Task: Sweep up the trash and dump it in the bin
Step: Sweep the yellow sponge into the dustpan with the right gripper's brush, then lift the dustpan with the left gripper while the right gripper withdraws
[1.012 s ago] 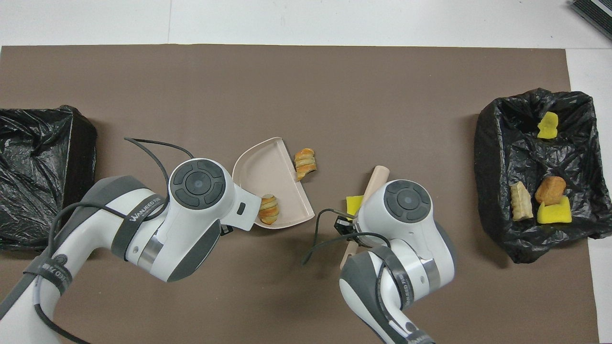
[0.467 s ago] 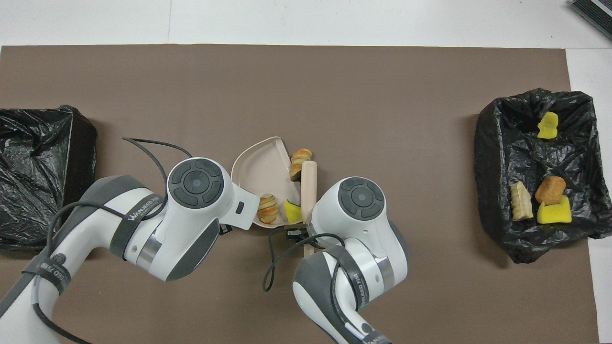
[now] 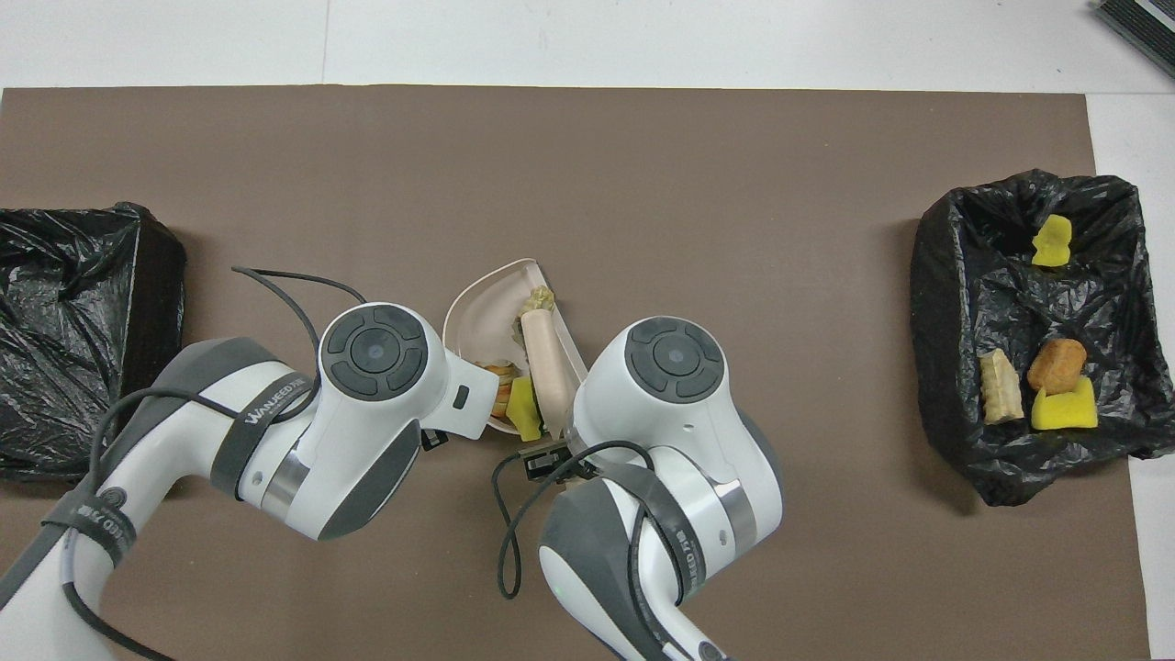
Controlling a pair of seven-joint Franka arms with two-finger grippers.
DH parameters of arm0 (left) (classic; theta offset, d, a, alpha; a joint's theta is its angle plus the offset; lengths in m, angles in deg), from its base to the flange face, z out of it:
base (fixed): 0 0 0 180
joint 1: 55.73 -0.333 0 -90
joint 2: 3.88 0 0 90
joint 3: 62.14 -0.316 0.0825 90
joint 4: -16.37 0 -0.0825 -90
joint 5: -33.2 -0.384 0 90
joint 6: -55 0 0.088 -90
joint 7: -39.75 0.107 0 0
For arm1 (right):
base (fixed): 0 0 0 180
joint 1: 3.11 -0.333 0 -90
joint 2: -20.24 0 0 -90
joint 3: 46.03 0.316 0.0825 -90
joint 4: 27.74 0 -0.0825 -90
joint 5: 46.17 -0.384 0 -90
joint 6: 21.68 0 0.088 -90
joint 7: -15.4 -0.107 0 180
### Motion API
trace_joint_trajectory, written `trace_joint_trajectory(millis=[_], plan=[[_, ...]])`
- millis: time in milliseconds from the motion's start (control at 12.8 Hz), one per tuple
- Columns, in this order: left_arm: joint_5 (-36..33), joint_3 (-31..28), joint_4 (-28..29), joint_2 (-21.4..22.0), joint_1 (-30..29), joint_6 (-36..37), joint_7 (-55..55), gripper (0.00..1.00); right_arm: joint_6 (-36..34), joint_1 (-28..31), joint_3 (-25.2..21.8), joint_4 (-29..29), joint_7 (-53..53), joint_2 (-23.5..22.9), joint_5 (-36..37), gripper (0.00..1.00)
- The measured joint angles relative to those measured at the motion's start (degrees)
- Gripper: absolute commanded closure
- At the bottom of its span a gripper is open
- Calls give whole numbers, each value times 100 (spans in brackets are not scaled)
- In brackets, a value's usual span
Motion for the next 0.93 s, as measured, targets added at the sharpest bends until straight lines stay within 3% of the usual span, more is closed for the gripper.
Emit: trace_joint_trajectory(millis=[467, 934], plan=[[111, -32, 0, -22, -20, -98, -140, 100, -419, 381, -29, -80, 1051, 69, 961, 100], [122, -25, -23, -44, -21, -213, -268, 100, -891, 585, -31, -85, 1137, 81, 1488, 100]])
